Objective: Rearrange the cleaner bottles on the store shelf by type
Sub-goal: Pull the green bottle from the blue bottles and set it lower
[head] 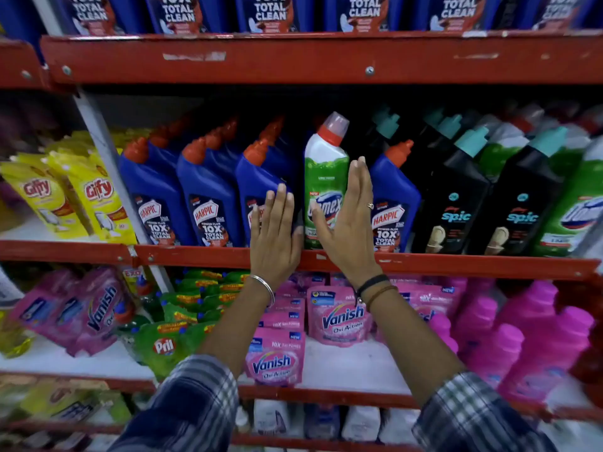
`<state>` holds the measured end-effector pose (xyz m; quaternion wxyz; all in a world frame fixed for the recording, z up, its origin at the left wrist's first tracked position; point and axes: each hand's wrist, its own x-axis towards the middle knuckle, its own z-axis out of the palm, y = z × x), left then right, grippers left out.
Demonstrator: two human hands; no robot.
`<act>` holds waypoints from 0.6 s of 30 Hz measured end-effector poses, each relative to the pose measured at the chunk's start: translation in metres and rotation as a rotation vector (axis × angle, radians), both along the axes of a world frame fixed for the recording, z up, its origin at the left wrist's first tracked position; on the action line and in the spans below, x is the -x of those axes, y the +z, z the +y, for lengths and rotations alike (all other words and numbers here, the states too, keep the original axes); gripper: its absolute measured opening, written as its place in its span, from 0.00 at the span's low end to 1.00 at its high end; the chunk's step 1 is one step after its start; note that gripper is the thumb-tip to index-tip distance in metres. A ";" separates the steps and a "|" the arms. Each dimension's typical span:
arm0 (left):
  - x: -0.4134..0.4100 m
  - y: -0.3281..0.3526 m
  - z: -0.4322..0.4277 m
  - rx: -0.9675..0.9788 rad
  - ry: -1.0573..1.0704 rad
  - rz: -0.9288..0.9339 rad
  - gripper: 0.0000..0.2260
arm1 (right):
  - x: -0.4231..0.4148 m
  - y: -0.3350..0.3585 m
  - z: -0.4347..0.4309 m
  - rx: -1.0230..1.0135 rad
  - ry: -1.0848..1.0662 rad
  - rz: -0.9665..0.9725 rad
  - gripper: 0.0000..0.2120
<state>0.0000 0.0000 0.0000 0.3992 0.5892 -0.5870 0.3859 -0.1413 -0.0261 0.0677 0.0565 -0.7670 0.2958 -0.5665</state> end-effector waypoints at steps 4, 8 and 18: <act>-0.012 -0.018 -0.014 0.032 0.166 0.028 0.30 | -0.023 0.012 -0.007 -0.137 -0.156 0.017 0.44; -0.022 -0.027 -0.024 0.085 0.184 -0.025 0.30 | -0.034 0.015 -0.014 -0.155 -0.290 0.039 0.49; -0.027 -0.032 -0.031 0.134 0.196 -0.143 0.28 | -0.018 0.022 -0.001 -0.226 -0.205 -0.148 0.45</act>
